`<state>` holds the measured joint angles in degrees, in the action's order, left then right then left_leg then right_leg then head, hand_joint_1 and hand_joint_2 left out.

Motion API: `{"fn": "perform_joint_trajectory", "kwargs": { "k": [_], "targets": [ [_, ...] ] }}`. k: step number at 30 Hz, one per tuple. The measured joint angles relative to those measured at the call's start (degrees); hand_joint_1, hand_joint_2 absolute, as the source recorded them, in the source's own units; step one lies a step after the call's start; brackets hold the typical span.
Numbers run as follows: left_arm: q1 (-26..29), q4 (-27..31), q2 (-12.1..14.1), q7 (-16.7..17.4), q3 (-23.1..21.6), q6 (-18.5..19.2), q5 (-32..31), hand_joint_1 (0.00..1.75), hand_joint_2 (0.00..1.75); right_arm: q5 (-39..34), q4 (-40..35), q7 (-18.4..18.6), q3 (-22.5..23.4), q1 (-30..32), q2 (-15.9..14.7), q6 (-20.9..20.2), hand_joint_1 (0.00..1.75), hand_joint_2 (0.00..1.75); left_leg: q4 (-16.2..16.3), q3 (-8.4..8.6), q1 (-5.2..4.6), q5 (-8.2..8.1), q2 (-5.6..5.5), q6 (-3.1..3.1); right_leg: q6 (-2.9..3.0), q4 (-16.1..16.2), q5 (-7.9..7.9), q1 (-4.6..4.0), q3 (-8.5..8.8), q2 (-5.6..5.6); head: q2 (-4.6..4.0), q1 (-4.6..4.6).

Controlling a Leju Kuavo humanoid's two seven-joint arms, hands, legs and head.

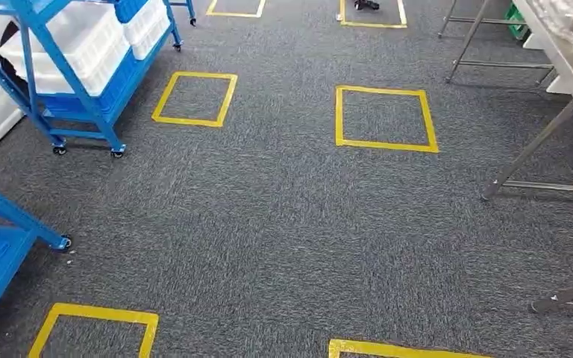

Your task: Take the parts from the cabinet and place them on the table.

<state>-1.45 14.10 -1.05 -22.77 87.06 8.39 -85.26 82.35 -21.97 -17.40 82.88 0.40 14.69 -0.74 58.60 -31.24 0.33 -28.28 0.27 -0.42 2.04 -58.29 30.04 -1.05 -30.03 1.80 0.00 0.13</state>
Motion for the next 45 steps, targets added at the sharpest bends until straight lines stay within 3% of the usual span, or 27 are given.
{"fn": "perform_joint_trajectory", "kwargs": {
  "k": [2,3,6,7,8,10,11,12,13,17,19,21,23,25,26,27,28,32,33,35,37,38,39,41,42,43,45],
  "targets": [
    [0.19,0.00,0.15,0.00,0.00,0.02,-0.11,0.00,0.00,0.33,0.22,0.57,-0.07,-0.09,-0.02,0.31,0.00,0.00,-1.03,0.60,0.60,0.73,-0.63,0.81,-0.55,-0.30,0.44,-0.06,0.04,0.31,0.00,0.00],
    [0.19,0.00,0.17,0.00,0.00,0.02,-0.13,0.00,0.00,0.33,0.31,0.68,-0.07,-0.07,-0.02,0.46,0.00,0.00,-1.32,0.62,0.50,0.92,-0.85,0.87,-1.03,-1.53,1.51,0.15,-0.36,-0.67,-0.02,0.15],
    [0.15,0.00,0.24,0.00,0.00,0.02,-0.46,0.00,0.00,0.49,0.59,1.09,-0.09,-0.08,-0.02,0.46,0.00,0.00,-1.31,0.12,0.56,1.21,-1.71,1.28,-1.81,-13.68,8.26,1.09,-6.18,-1.55,0.00,0.31],
    [0.22,0.00,0.28,0.00,0.00,0.02,-0.55,0.00,0.00,0.49,0.68,1.24,-0.09,-0.06,-0.02,0.50,0.00,0.00,-1.30,0.07,0.57,1.24,-2.03,1.23,-2.01,-16.83,9.01,1.35,-7.76,-1.56,0.00,0.28],
    [0.28,0.00,0.28,0.00,0.02,0.02,-0.61,0.00,0.00,0.55,0.81,1.53,-0.09,-0.06,-0.02,0.57,0.00,0.00,-1.27,0.10,0.63,1.26,-2.58,1.17,-2.21,-17.30,8.15,1.67,-8.10,-1.56,0.00,0.31],
    [0.25,0.00,0.28,0.00,0.00,0.02,-0.77,0.00,0.00,0.88,0.98,2.17,-0.07,-0.06,-0.04,0.74,0.00,0.00,-1.16,0.23,0.83,1.25,-3.85,0.78,-2.53,-10.88,3.39,2.28,-5.09,-1.82,0.00,0.28],
    [0.20,0.00,0.28,0.00,0.00,0.02,-0.79,0.00,0.00,1.05,1.01,2.45,-0.07,-0.01,-0.04,0.83,0.00,0.00,-1.01,0.28,1.00,1.17,-4.53,0.49,-2.65,-5.28,0.56,2.60,-2.45,-2.74,0.00,0.33],
    [0.18,0.00,0.28,0.00,0.00,0.02,-0.79,0.00,0.00,1.12,1.07,2.62,-0.07,0.11,-0.04,0.85,0.00,0.00,-0.91,0.12,1.17,1.12,-5.11,0.01,-2.79,-0.97,-0.28,3.01,-0.55,-5.46,-0.02,0.33],
    [0.03,0.00,0.33,0.02,0.00,0.02,-0.79,0.00,0.00,1.16,1.25,2.75,-0.07,0.09,-0.04,0.85,0.00,0.00,-0.51,-0.16,0.98,1.07,-5.60,-0.62,-2.79,-0.23,0.12,2.53,-0.24,-6.86,0.00,0.35],
    [0.34,-0.02,0.33,-0.04,0.00,0.05,-0.81,0.00,0.00,1.18,1.38,2.86,-0.04,-0.06,-0.09,1.01,0.00,0.00,-1.15,-0.74,1.74,1.64,-7.45,-2.40,-0.95,0.31,-0.55,2.24,-0.16,-4.16,0.00,0.24],
    [0.30,-0.02,0.35,-0.04,0.00,0.07,-0.81,0.00,0.00,1.18,1.38,2.88,-0.04,-0.01,-0.13,1.07,0.00,0.00,3.07,-2.52,1.49,-1.25,-2.23,-2.06,0.24,0.63,-0.75,1.86,-0.12,-2.59,0.00,-0.19],
    [-0.08,-0.02,0.35,-0.04,0.00,0.07,-0.81,0.00,0.00,1.18,1.40,2.91,-0.04,0.23,-0.15,1.01,0.00,0.00,12.26,-6.69,1.43,-6.04,-0.94,-2.15,0.51,0.61,-0.65,1.23,-0.27,-0.77,0.00,-0.46],
    [0.08,-0.02,0.35,-0.04,0.00,0.07,-0.81,0.00,0.00,1.19,1.46,2.99,0.00,0.23,-0.15,0.98,0.00,0.00,17.53,-8.65,1.37,-7.41,-0.72,-2.05,0.72,0.58,-0.55,0.60,-0.38,0.88,0.00,-0.48],
    [0.37,-0.02,0.35,-0.04,0.00,0.07,-0.83,0.00,0.00,1.23,1.48,3.08,0.00,0.17,-0.15,0.96,0.00,0.00,12.08,-5.32,1.06,-4.12,-0.46,-1.48,0.81,0.55,-0.49,0.25,-0.26,2.28,0.00,-0.46],
    [0.38,0.00,0.35,-0.04,0.00,0.07,-0.96,0.00,0.00,1.27,1.53,3.19,0.00,0.15,-0.15,0.96,0.00,0.00,6.13,-1.87,0.72,-1.64,0.26,-0.99,0.84,0.55,-0.42,0.12,-0.08,3.05,0.00,-0.48],
    [0.33,-0.02,0.42,-0.04,0.00,0.07,-1.03,0.00,0.00,1.31,1.53,3.34,0.04,0.11,-0.15,0.94,0.00,0.00,1.08,1.12,0.26,-0.08,2.17,-0.38,0.78,0.54,-0.36,0.05,0.16,3.68,0.00,-0.48],
    [0.20,-0.02,0.50,-0.04,-0.02,0.05,-1.09,0.00,0.00,1.32,1.57,3.43,0.07,0.07,-0.15,0.85,0.00,0.00,-0.67,1.74,-0.34,-0.74,4.51,0.32,0.51,0.36,-0.17,-0.34,0.17,4.41,0.00,-0.35],
    [0.53,0.00,0.59,-0.09,-0.02,-0.35,-1.22,0.00,0.00,1.45,1.62,3.41,0.17,-0.31,-0.24,0.83,0.00,0.00,-1.53,1.34,-0.46,0.20,1.99,0.89,-0.22,0.49,-0.20,-0.03,0.50,6.16,0.00,-0.41],
    [0.54,-0.02,0.57,-0.09,-0.02,-0.46,-1.35,0.00,0.00,1.49,1.62,3.41,0.18,-0.40,-0.33,0.83,0.00,0.00,-2.34,2.09,0.18,0.94,1.44,1.15,-0.72,0.93,0.01,0.18,0.79,5.27,0.00,-0.33],
    [0.51,0.00,0.57,-0.28,-0.04,-0.61,-1.66,0.00,0.00,1.56,1.64,3.34,0.20,-0.40,-0.55,0.83,0.00,0.00,-3.09,1.77,0.24,1.64,0.45,1.40,-1.53,-5.36,4.10,0.37,-1.88,0.21,0.00,-0.06],
    [0.24,-0.02,0.57,-0.42,-0.07,-0.96,-1.68,0.00,0.00,1.64,1.70,3.37,0.22,-0.33,-0.57,0.85,0.00,0.00,-3.02,1.32,0.28,1.87,-0.84,1.50,-1.92,-13.92,8.07,1.16,-5.82,-1.38,0.00,-0.11],
    [0.17,-0.02,0.57,-0.57,-0.07,-1.07,-1.64,0.00,0.00,1.71,1.79,3.37,0.24,-0.26,-0.65,0.98,0.00,0.00,-2.94,1.25,0.29,1.91,-1.66,1.43,-2.08,-16.14,8.20,1.42,-6.90,-1.52,0.00,-0.17],
    [0.16,-0.02,0.57,-0.76,-0.07,-1.27,-1.42,0.00,0.00,1.73,1.81,3.34,0.30,-0.24,-0.76,1.13,0.00,0.00,-2.78,1.25,0.36,1.91,-2.45,1.38,-2.22,-15.51,6.96,1.61,-6.70,-1.54,0.00,-0.09],
    [0.06,-0.02,0.57,-1.16,-0.07,-1.33,-0.86,0.00,0.00,1.88,1.86,3.12,0.33,-0.28,-1.05,1.40,0.00,0.00,-2.29,1.33,0.60,1.66,-4.20,0.96,-2.50,-7.69,1.42,2.18,-3.24,-2.21,0.00,-0.11],
    [0.04,-0.02,0.59,-1.27,-0.07,-1.33,-0.65,0.00,0.00,1.97,1.86,2.93,0.35,-0.25,-1.20,1.57,0.00,0.00,-1.93,1.23,0.72,1.44,-4.88,0.59,-2.67,-2.93,-1.07,2.51,-1.18,-4.09,0.00,-0.13],
    [0.00,-0.02,0.61,-1.33,-0.07,-1.33,-0.61,0.00,0.00,2.02,1.92,2.75,0.39,-0.23,-1.25,1.77,0.00,0.00,-1.61,0.64,0.72,1.26,-5.45,0.16,-2.63,-1.19,-0.31,2.76,-0.29,-7.36,0.00,-0.13],
    [-0.41,-0.02,0.70,-1.46,-0.07,-1.33,-0.68,0.00,0.00,2.06,2.12,2.23,0.61,-0.33,-1.33,1.99,0.00,0.00,-1.11,0.08,0.85,1.48,-6.66,-0.85,-2.03,-0.40,-0.23,2.24,-0.35,-6.80,-0.02,-0.22]
  ]
}}
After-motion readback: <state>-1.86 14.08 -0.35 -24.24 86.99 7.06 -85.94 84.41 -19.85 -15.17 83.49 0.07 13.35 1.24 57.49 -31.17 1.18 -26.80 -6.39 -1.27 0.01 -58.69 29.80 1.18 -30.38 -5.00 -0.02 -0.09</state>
